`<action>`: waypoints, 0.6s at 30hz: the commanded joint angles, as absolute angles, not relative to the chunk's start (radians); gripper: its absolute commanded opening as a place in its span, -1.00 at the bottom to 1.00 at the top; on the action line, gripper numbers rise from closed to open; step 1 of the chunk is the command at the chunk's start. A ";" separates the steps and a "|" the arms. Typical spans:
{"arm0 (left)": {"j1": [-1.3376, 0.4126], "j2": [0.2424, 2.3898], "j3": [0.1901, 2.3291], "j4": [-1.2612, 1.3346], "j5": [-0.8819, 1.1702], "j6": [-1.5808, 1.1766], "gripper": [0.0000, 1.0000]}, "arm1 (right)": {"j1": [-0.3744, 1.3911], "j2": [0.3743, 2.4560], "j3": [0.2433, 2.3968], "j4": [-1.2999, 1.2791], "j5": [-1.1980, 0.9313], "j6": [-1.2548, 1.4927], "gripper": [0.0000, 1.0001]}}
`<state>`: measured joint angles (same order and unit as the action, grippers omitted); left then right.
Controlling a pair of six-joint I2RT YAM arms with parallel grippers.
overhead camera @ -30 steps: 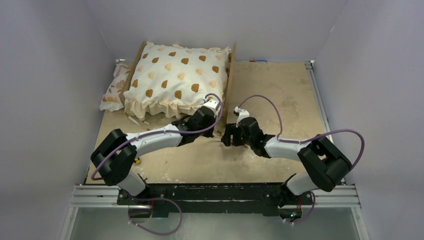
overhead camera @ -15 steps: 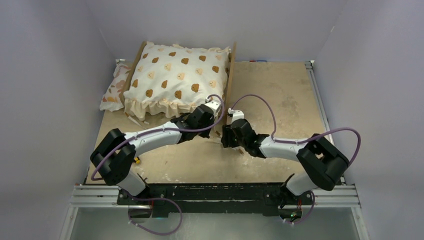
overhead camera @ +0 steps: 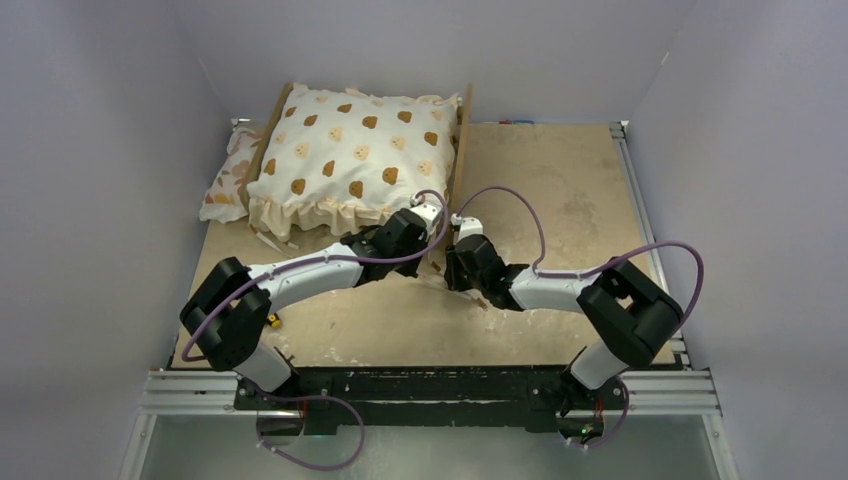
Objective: Set up the pet bed
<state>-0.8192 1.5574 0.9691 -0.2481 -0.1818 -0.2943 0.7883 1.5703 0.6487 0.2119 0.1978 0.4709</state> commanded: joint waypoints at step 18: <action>-0.662 1.416 1.008 -0.076 -0.112 -0.436 -1.00 | 0.812 1.406 1.032 0.112 0.441 0.263 -1.00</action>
<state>-0.7040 1.4628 0.9695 -0.1646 -0.1581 -0.3847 0.8085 1.4654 0.9112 0.0666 0.3363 0.3546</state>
